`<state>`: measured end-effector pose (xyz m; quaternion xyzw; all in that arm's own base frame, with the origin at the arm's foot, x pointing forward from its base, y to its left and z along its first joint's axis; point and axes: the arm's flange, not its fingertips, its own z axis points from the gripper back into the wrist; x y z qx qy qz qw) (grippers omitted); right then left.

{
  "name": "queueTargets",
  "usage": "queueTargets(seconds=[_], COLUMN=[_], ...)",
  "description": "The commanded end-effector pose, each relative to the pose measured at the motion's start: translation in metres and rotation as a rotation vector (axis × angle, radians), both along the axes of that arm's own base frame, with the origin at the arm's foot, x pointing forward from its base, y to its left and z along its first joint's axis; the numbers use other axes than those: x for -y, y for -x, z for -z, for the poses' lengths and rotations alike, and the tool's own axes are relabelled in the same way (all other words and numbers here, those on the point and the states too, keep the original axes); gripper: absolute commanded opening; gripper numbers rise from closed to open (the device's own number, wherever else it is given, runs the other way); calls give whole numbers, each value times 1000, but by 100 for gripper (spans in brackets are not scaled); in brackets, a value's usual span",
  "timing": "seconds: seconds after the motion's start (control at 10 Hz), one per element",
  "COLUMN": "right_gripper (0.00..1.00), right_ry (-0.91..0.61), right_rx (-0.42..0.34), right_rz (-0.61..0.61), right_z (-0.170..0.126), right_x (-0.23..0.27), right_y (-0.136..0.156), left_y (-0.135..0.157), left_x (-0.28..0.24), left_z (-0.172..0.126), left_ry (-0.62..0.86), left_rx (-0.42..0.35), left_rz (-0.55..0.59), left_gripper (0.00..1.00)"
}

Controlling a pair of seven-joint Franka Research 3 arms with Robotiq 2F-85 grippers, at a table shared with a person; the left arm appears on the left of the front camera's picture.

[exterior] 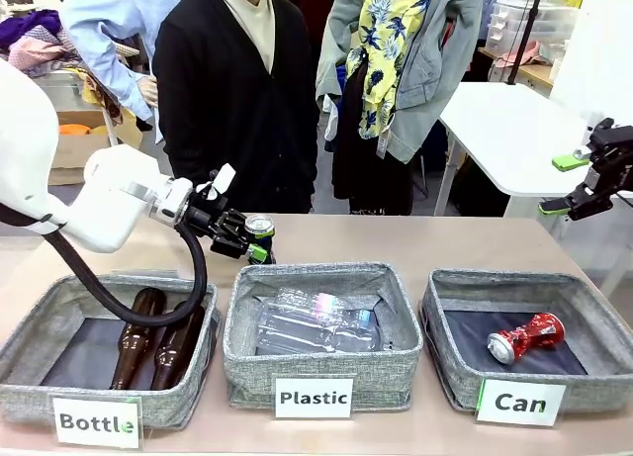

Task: Sort the can waste into the basket.
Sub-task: Pick up the can waste from the table and place it in the right Fabric basket.

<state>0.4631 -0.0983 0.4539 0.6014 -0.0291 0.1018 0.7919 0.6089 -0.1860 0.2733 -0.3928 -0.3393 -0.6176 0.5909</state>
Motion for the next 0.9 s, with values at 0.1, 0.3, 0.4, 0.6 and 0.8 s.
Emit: queueTargets(seconds=[0.1,0.3,0.4,0.6,0.8], right_gripper=[100,100,100,100,100], right_ry=[1,1,1,1,1], right_rx=[12,12,12,12,12], right_rz=[-15,-15,-15,-15,-15], right_z=[-2,-2,-2,-2,-2], right_x=[3,3,3,3,3], right_y=[0,0,0,0,0], left_y=[0,0,0,7,37], left_x=[1,1,0,-14,-52], left_z=[-3,-4,-6,-21,-74], left_ry=[18,17,27,44,28], left_rx=[24,28,30,44,16], left_rz=[33,38,38,32,15], left_gripper=[0,0,0,0,0])
